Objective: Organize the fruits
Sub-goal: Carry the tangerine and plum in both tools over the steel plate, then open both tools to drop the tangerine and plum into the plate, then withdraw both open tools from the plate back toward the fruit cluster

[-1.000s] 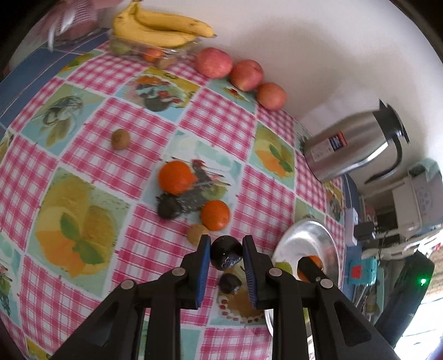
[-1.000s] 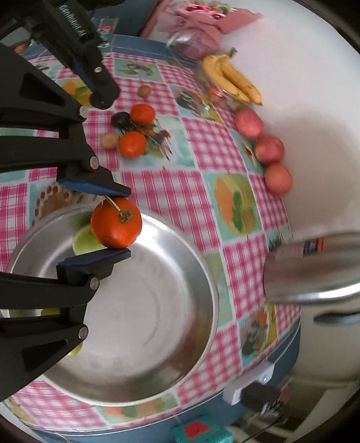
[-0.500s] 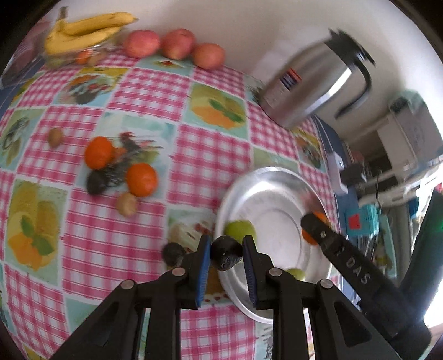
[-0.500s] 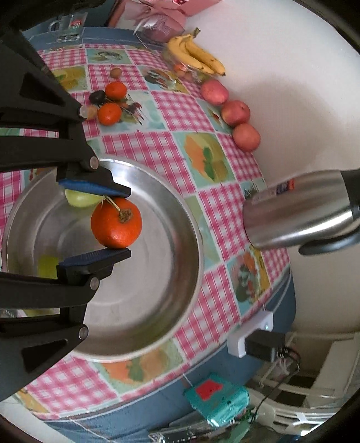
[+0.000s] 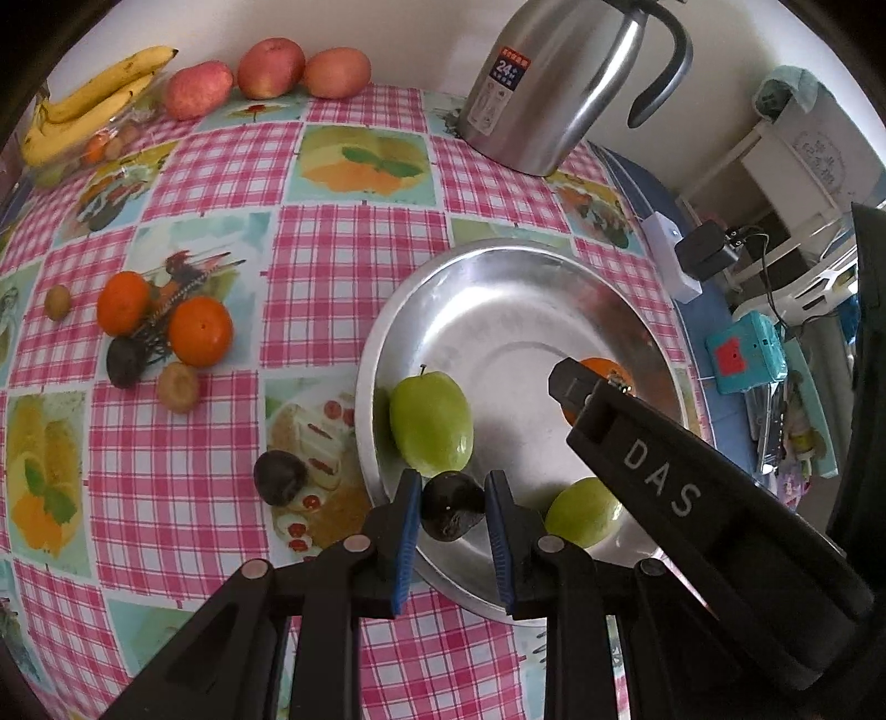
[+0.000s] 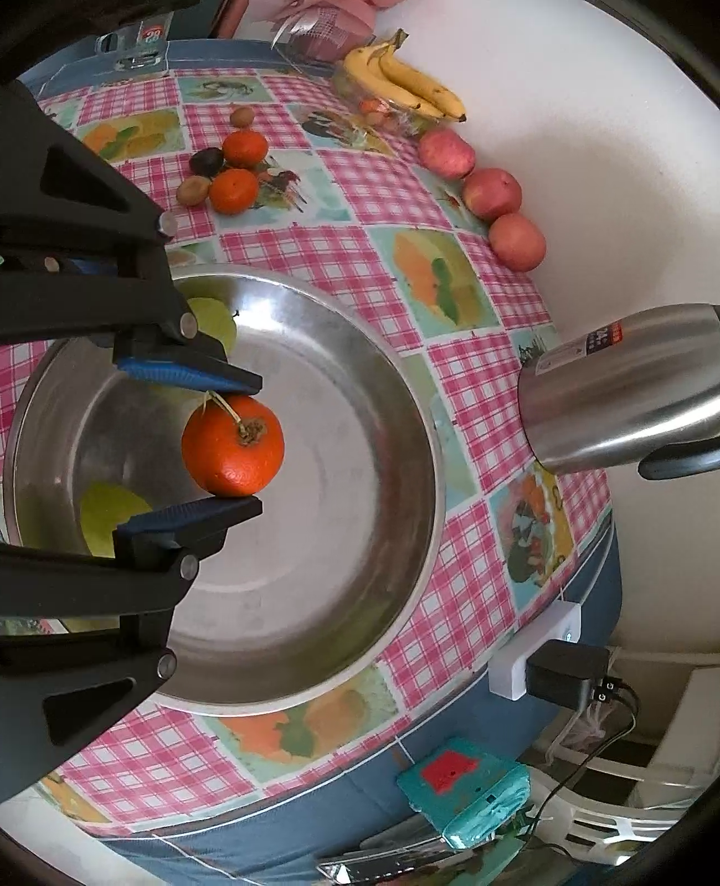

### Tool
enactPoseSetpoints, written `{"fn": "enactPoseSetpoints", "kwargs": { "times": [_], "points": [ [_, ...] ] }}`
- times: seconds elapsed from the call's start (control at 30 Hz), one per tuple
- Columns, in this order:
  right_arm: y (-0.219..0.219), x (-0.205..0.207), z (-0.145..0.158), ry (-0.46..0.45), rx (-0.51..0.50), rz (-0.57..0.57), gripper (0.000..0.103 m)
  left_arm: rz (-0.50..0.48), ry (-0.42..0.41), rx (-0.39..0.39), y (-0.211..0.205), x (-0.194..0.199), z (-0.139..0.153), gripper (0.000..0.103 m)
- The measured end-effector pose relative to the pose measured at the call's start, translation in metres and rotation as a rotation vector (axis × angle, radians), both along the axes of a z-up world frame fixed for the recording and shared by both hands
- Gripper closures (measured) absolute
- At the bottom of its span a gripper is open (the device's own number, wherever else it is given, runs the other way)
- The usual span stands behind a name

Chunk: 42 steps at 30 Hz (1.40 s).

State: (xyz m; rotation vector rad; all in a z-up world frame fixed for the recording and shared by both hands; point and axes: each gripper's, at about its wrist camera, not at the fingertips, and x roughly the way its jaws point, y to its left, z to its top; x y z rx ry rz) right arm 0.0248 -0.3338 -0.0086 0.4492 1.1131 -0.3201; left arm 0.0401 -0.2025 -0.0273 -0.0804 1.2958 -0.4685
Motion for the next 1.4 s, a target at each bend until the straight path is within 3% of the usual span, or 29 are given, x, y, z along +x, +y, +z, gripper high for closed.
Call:
{"fn": "enactPoseSetpoints", "kwargs": {
  "times": [0.47, 0.6, 0.73, 0.83, 1.07, 1.4],
  "points": [
    [-0.002, 0.001, -0.007, 0.038, -0.011, -0.016, 0.063, -0.017, 0.02, 0.001, -0.004, 0.001, -0.006, 0.076],
    [-0.001, 0.001, -0.004, 0.033, -0.024, -0.017, 0.054, -0.022, 0.027, -0.003, -0.005, 0.0, -0.007, 0.074],
    [-0.002, 0.001, -0.002, 0.03, -0.031, -0.022, 0.044, -0.018, 0.022, -0.017, -0.004, 0.001, -0.005, 0.06],
    [-0.003, 0.001, -0.001, 0.03, -0.041, -0.029, 0.044, -0.01, 0.019, -0.031, -0.001, 0.002, -0.002, 0.052],
    [-0.006, -0.001, 0.002, 0.019, -0.054, -0.049, 0.044, 0.067, 0.01, -0.036, 0.021, 0.012, 0.003, 0.041],
    [-0.003, 0.001, 0.003, 0.017, -0.057, -0.037, 0.044, 0.283, 0.008, -0.033, 0.087, 0.038, 0.003, 0.034]
  ]
}}
